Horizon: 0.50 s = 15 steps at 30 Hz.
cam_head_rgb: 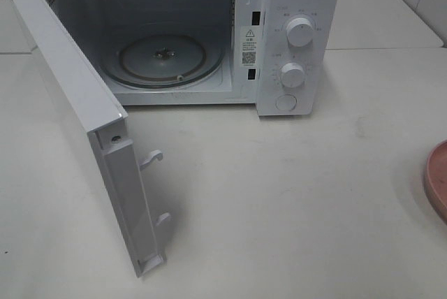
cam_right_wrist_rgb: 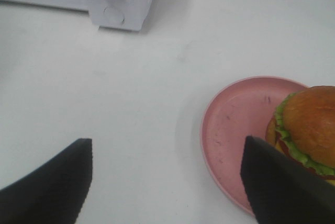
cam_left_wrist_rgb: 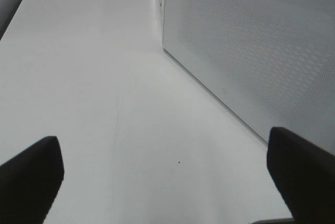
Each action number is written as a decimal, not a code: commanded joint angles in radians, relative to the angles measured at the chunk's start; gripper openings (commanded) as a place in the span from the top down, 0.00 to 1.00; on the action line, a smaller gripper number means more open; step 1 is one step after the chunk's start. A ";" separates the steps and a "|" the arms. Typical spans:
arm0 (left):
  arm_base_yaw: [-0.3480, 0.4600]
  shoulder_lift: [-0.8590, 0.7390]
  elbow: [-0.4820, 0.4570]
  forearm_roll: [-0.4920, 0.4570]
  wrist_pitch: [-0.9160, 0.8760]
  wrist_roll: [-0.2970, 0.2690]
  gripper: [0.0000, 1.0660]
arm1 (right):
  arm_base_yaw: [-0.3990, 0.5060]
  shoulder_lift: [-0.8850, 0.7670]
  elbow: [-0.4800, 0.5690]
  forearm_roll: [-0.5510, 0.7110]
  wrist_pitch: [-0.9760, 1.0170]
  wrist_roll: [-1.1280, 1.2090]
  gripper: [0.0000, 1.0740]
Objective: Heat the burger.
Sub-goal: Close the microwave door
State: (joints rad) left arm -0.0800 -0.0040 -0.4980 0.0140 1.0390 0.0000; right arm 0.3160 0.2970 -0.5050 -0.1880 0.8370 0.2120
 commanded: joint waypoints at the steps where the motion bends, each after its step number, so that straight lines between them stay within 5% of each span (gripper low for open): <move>1: 0.002 -0.021 0.002 -0.005 -0.002 0.000 0.08 | -0.047 -0.067 0.001 0.009 0.001 -0.004 0.29; 15: 0.002 -0.021 0.002 -0.005 -0.002 0.000 0.08 | -0.106 -0.260 -0.029 0.062 0.156 -0.023 0.29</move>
State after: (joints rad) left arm -0.0800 -0.0040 -0.4980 0.0140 1.0390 0.0000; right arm 0.2150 0.0480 -0.5230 -0.1240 0.9730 0.2050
